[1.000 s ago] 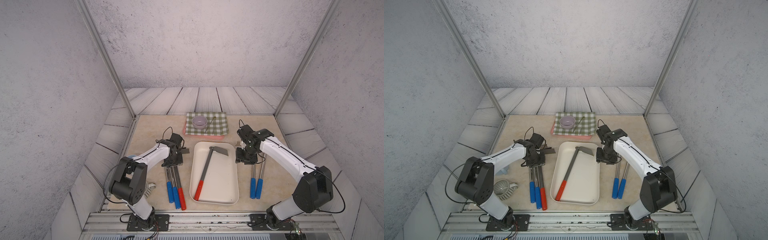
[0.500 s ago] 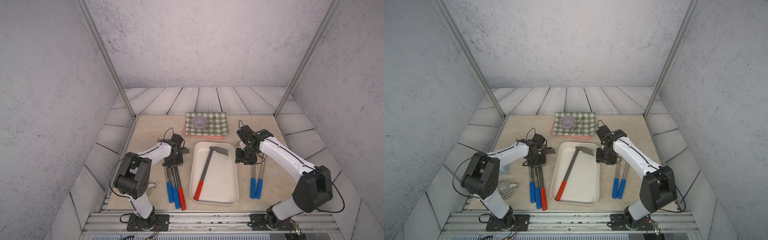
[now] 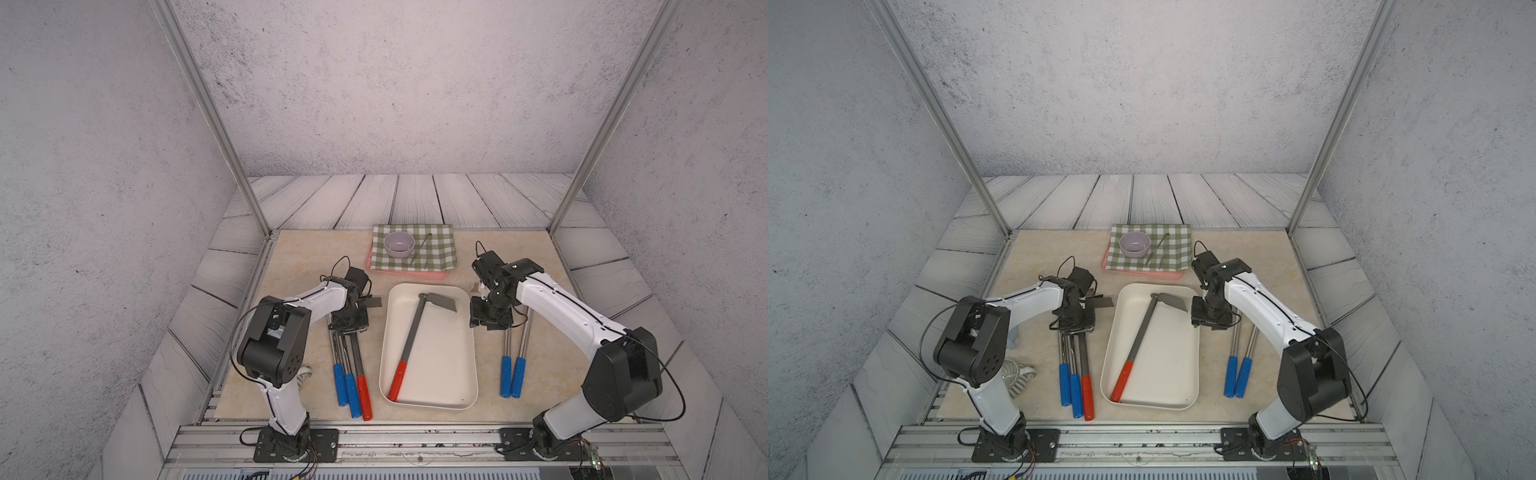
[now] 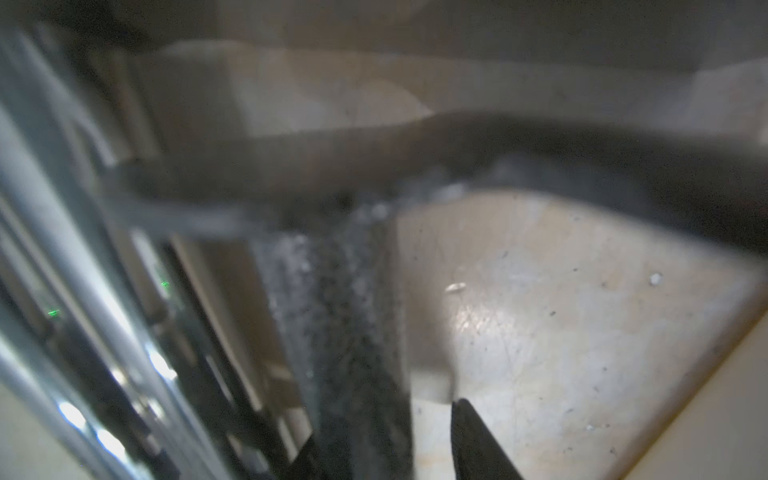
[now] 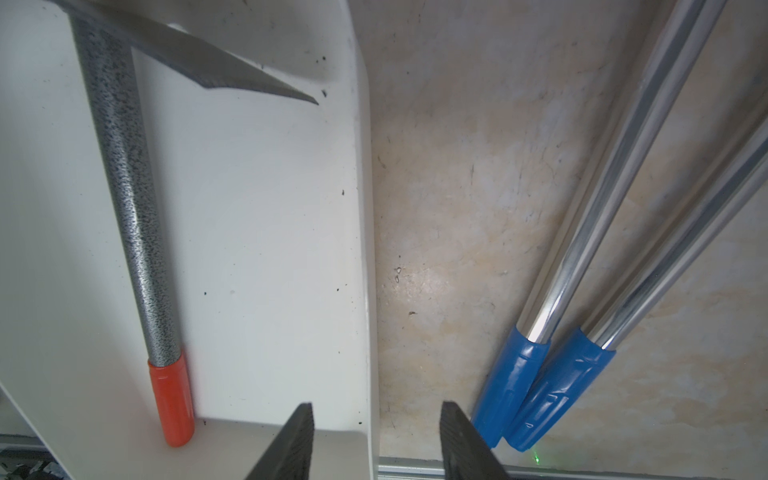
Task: Put the small hoe into the storage box
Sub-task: Pick up the hoe from the center of the board.
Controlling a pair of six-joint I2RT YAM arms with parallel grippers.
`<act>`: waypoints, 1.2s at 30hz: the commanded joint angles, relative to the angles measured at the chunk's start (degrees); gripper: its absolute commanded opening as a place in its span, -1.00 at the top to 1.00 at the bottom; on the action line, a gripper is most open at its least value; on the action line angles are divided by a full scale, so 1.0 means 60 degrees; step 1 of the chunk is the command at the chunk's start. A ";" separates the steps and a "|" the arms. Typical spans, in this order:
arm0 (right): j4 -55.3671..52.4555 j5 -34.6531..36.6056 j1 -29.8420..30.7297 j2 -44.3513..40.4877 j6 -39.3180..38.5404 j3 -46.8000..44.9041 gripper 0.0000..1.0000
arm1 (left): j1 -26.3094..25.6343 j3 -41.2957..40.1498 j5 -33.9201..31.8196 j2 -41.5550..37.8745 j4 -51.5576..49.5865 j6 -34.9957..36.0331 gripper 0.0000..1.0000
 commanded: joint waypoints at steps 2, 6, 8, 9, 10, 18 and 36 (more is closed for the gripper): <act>-0.0070 -0.0038 -0.0036 0.0128 -0.0156 -0.0064 -0.03 | 0.0062 0.0194 0.0108 0.0127 -0.0041 0.0076 0.19; -0.0069 -0.0031 -0.0029 0.0085 -0.0150 -0.0082 -0.03 | 0.0061 0.0182 0.0115 0.0117 -0.0026 0.0076 0.27; -0.0055 -0.0026 -0.0028 0.0052 -0.0148 -0.0124 -0.03 | 0.0062 0.0193 0.0131 0.0119 -0.0013 0.0076 0.30; -0.0042 -0.0025 -0.0028 0.0033 -0.0139 -0.0145 -0.03 | 0.0062 0.0194 0.0127 0.0108 -0.0012 0.0076 0.32; -0.0040 -0.0036 -0.0028 0.0018 -0.0134 -0.0177 -0.03 | 0.0062 0.0194 0.0121 0.0112 -0.0012 0.0077 0.34; -0.0077 -0.0011 -0.0033 -0.0103 -0.0148 -0.0256 -0.03 | 0.0062 0.0289 0.0120 -0.0037 -0.0071 0.0103 0.48; -0.0367 0.0088 -0.0022 -0.0673 -0.0082 -0.0198 -0.03 | 0.0062 0.3572 0.0091 -0.1855 -0.4398 0.0399 1.00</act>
